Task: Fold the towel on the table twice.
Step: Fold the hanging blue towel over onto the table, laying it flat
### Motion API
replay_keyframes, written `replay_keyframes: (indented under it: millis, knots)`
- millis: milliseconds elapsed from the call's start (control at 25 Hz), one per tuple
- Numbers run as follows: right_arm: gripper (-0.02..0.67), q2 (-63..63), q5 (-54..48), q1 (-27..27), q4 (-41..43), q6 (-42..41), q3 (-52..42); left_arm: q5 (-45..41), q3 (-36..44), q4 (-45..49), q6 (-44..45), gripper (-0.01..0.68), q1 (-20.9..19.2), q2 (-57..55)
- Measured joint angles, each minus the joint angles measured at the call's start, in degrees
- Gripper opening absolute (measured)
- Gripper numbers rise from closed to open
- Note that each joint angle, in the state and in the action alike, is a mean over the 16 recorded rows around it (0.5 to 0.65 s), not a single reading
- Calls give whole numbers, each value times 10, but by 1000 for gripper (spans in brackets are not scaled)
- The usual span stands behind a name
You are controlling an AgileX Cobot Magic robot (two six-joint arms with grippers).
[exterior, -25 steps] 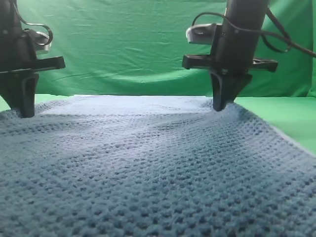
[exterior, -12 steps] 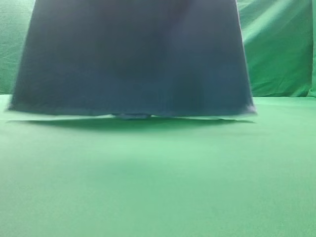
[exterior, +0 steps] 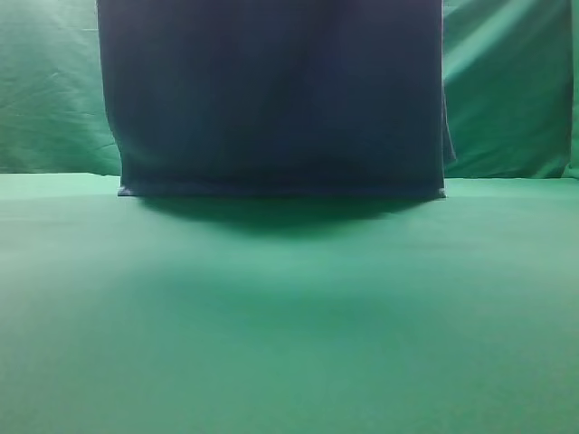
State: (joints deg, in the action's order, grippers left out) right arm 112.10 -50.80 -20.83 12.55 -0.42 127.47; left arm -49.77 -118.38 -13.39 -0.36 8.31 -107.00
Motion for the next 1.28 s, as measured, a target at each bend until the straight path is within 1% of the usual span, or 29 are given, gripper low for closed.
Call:
replay_keyframes:
  millis: [320,520,680,800,960,1280]
  knots:
    - [0,-19,-53,1,-10,2,-71,4,103,-13,-10,0,1,27]
    - [0,-64,-81,-3,-25,4,-123,27,196,-24,-9,0,1,88]
    - [0,-120,-85,-14,-36,4,-186,48,281,-33,-4,0,1,155]
    - [0,-171,-75,-27,-43,6,-252,63,353,-42,7,0,2,211]
    - [0,-241,-50,-49,-46,12,-362,78,453,-67,29,0,2,286]
    - [0,-375,-5,-95,-47,37,-587,77,629,-126,81,0,2,424]
